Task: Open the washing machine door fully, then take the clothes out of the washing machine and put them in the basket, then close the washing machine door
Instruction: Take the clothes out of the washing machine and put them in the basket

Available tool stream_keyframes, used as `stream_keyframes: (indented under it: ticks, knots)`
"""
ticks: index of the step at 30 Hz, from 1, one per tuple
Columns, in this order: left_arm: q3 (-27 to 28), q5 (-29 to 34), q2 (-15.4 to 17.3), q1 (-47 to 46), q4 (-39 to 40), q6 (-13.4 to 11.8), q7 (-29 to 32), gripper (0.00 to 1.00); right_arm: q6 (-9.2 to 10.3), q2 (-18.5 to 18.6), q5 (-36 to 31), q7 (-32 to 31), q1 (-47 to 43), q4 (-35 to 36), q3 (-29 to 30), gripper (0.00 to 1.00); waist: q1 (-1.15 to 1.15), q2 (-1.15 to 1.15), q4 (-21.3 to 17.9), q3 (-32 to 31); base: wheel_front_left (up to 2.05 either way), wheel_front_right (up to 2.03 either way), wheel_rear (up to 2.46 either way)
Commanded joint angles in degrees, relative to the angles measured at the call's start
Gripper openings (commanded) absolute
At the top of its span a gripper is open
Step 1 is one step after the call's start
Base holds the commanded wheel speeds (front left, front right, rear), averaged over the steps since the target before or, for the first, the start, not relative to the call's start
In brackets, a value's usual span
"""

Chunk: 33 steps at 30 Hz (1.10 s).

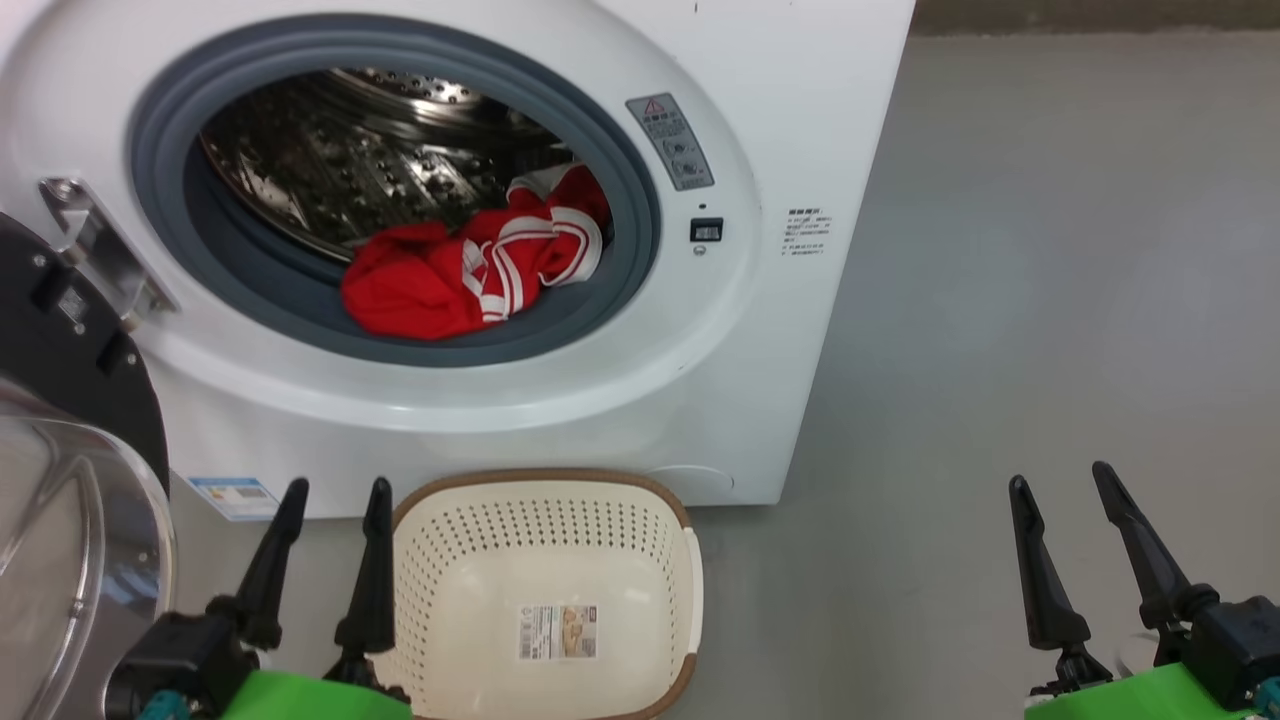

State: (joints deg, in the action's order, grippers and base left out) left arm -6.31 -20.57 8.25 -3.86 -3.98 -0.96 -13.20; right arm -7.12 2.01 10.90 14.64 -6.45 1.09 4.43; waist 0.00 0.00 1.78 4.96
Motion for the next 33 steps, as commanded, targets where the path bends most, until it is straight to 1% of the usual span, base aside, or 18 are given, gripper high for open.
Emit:
stream_keyframes:
  ticks: [1, 5, 18, 21, 28, 33]
  knots:
    - [1.65, 0.23, 0.83, -3.24, 1.45, 0.34, -0.55, 1.00, -0.36, 0.87, -0.48, 0.36, 2.78, 1.73, -1.75, 1.00, 0.00, 0.00, 0.20, 2.59, 0.00, 0.00, 0.00]
    - [1.84, 0.04, 0.96, -6.47, 1.01, 0.61, -0.76, 1.00, -0.36, 0.87, -0.65, 0.36, 4.43, 2.10, -2.17, 1.00, 0.00, 0.00, 0.01, 5.62, 0.00, 0.00, 0.00]
    - [3.24, 0.63, 0.97, -17.66, -1.67, -0.05, -1.47, 1.00, -0.36, 0.87, -0.79, 0.36, 10.68, 2.84, -3.00, 1.00, 0.00, 0.00, -1.48, 15.76, 0.00, 0.00, 0.00]
    - [3.43, 0.89, 1.18, -19.38, -2.39, -0.13, -1.53, 1.00, -0.36, 0.87, -0.78, 0.36, 11.62, 2.75, -3.02, 1.00, 0.00, 0.00, -1.81, 17.06, 0.00, 0.00, 0.00]
    - [4.08, -0.15, 1.43, -26.07, -7.25, 0.32, -1.58, 1.00, -0.36, 0.87, -0.66, 0.36, 13.95, 2.34, -3.46, 1.00, 0.00, 0.00, -2.44, 19.91, 0.00, 0.00, 0.00]
    - [3.77, 0.68, 2.18, -31.47, -11.68, -0.12, -1.32, 1.00, -0.36, 0.87, -0.69, 0.36, 15.16, 2.16, -3.56, 1.00, 0.00, 0.00, -2.82, 21.61, 0.00, 0.00, 0.00]
